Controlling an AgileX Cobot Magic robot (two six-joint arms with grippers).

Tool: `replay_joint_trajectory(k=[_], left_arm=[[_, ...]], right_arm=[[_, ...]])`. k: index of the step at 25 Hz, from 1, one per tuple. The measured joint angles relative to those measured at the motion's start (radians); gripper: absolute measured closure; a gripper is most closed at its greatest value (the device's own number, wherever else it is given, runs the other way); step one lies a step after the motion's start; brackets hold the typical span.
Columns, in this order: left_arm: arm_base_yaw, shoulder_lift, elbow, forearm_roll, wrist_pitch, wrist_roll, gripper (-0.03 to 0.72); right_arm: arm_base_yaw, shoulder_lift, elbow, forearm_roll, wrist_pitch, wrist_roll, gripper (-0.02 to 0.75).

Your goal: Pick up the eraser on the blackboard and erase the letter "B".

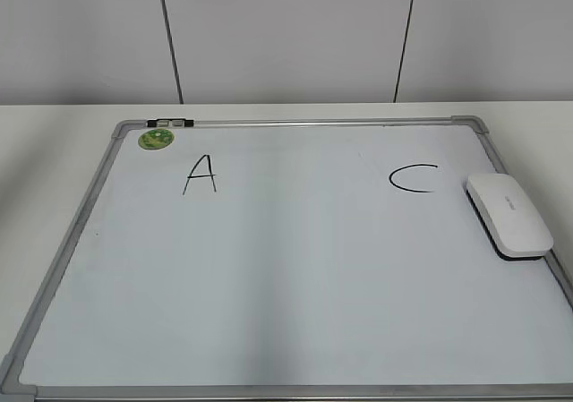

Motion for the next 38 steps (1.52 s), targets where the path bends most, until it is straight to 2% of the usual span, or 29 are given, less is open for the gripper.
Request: replay_joint_trajectory(k=[5,9,15,24,31,38], left_arm=[[0.000,-0.128,0.144,-0.004,0.004,-0.002,0.200],[0.000,-0.235,0.307,-0.004,0.008,-0.010,0.200],[0.000,-0.395,0.546,-0.031,0.008,-0.017,0.200],[0.000,-0.657,0.898,-0.033,-0.026,-0.020,0.200],[0.000,-0.907,1.066,-0.018,-0.061,-0.020,0.204],[0.000,-1.071,1.161,0.013,-0.090,-0.020,0.207]], right_arm=[[0.000,-0.105,0.005,0.024,0.003,0.000,0.144],[0.000,-0.225,0.089,0.026,0.006,0.000,0.144],[0.000,-0.478,0.339,0.026,0.000,0.000,0.144],[0.000,-0.857,0.777,0.022,-0.095,0.000,0.145],[0.002,-1.046,1.027,0.020,-0.114,0.004,0.146],[0.002,-1.178,1.119,0.008,-0.104,0.006,0.146]])
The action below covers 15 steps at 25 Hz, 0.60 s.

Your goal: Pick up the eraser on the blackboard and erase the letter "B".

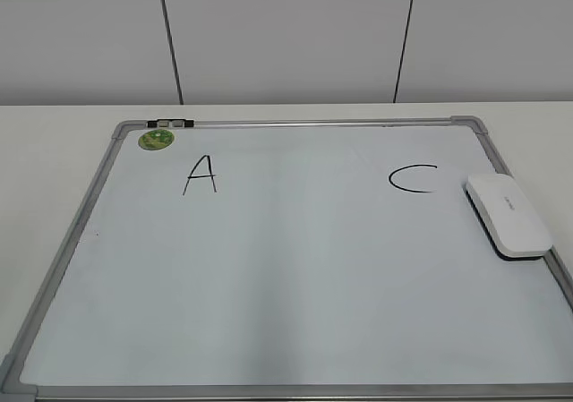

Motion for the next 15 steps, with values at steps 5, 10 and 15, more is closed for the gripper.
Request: replay_joint_trajectory(k=[5,10,15], left_arm=[[0.000,-0.021,0.073,0.023,-0.043,0.000,0.225],[0.000,-0.024,0.134,0.027,-0.086,0.000,0.229],[0.000,-0.025,0.138,0.061,-0.094,-0.002,0.233]], right_arm=[[0.000,-0.049,0.006,-0.041,0.002,0.000,0.146],[0.000,-0.056,0.048,-0.043,-0.004,0.000,0.146],[0.000,-0.056,0.057,-0.043,-0.012,0.000,0.146]])
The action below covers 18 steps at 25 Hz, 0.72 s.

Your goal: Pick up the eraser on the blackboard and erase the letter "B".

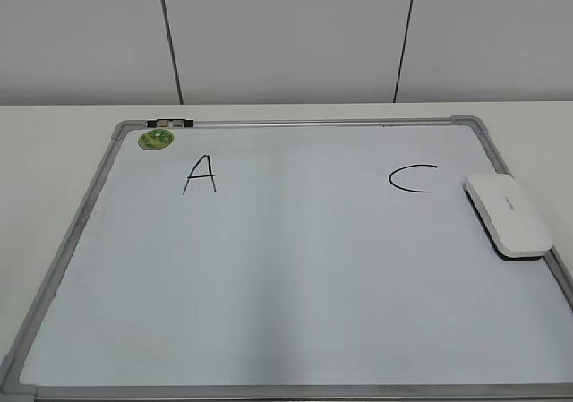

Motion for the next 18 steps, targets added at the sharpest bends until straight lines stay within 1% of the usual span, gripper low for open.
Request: replay_joint_trajectory(k=[4,18], left_arm=[[0.000,0.000,0.006,0.053,0.009,0.000,0.237],[0.000,-0.001,0.006,0.060,0.014,-0.001,0.238]], right_arm=[[0.000,0.000,0.000,0.000,-0.004,0.000,0.146],[0.000,0.000,0.000,0.000,-0.004,0.000,0.146]])
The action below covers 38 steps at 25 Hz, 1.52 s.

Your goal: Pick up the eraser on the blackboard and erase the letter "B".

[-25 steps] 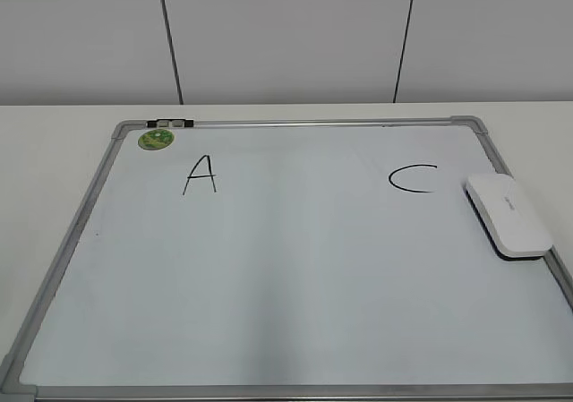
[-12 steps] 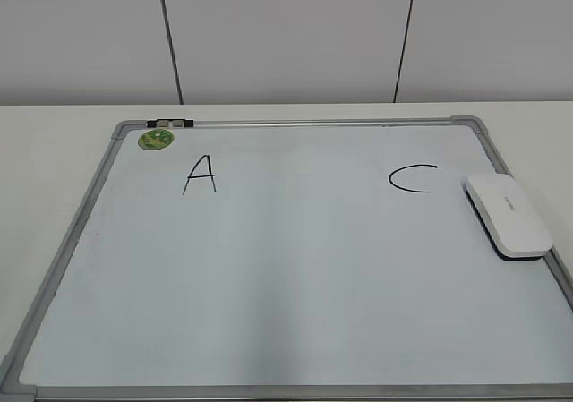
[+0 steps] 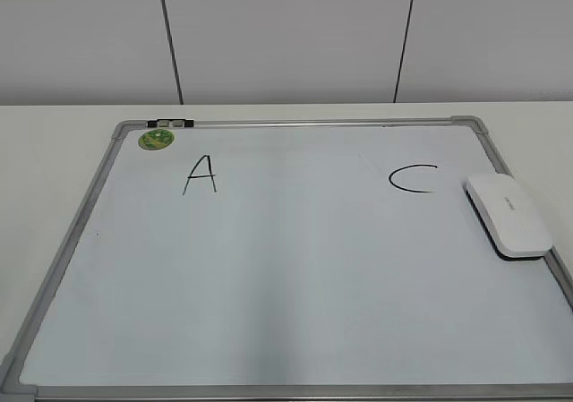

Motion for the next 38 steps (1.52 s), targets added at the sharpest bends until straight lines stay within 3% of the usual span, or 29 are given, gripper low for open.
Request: replay_joint_trajectory(k=[12,27,38], left_arm=[[0.000,-0.020,0.000,0.000,0.002,-0.002,0.256],[0.035,-0.397,0.000,0.000,0.013,-0.002,0.258],[0.037,-0.412,0.000,0.000,0.025,-0.002,0.258]], right_arm=[[0.000,-0.010,0.000,0.000,-0.001,0.000,0.146],[-0.050,-0.234,0.000,0.000,-0.001,0.002,0.146],[-0.050,-0.236,0.000,0.000,-0.001,0.002,0.146]])
